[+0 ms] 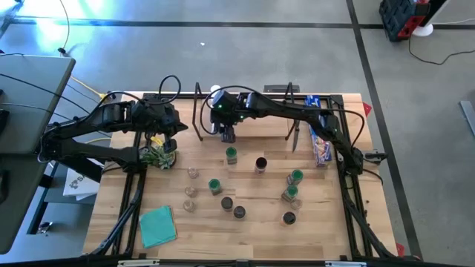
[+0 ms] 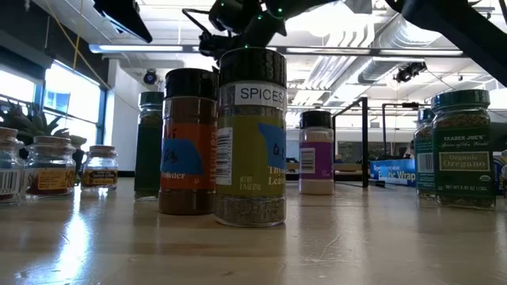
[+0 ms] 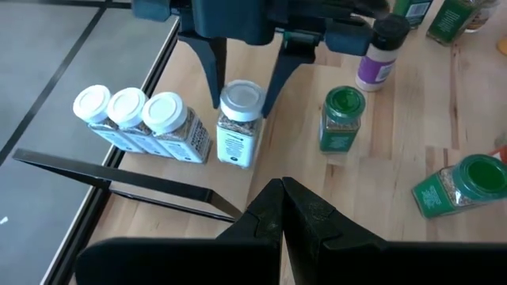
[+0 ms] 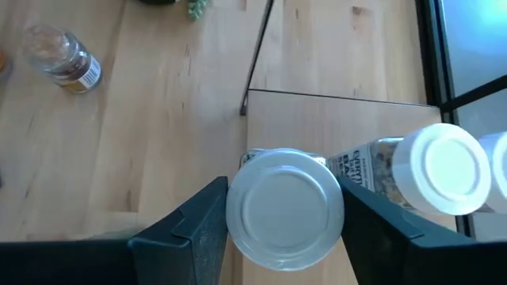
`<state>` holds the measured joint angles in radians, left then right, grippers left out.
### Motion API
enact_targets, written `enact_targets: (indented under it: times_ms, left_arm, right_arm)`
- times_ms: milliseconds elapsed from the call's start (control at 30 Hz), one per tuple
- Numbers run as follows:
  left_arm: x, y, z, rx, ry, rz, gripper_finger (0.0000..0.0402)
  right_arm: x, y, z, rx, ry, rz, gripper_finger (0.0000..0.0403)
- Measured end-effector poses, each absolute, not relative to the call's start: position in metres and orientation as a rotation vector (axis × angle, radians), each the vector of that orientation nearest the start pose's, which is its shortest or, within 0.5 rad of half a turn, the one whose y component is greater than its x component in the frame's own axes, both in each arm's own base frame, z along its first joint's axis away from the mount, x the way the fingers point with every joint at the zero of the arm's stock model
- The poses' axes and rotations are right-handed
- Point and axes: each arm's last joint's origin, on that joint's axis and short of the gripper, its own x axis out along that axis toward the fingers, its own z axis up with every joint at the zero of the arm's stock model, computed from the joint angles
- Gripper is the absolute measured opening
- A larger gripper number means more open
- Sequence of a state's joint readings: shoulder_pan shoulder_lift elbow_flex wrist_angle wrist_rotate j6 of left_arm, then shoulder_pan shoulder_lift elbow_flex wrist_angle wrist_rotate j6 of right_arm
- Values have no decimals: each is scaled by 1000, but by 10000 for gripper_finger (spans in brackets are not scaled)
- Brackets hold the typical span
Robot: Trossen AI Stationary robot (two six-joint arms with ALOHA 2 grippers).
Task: Shelf spices
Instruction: Put the white seasoning bottle on the shelf aligned with the other white seasoning bottles
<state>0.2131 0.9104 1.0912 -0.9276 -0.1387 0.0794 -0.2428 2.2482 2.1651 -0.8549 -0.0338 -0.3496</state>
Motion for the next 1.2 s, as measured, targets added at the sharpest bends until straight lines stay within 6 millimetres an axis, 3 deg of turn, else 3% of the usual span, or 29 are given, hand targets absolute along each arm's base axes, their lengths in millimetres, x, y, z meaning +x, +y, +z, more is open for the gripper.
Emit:
enact_targets:
  times_ms: [900,1200]
  left_arm:
    - [153,37,348,28,778,301,0]
    - [153,37,348,28,778,301,0]
  right_arm:
    - [476,-125,271,-230,955,-51,205]
    - [476,-126,272,-226,947,-42,248]
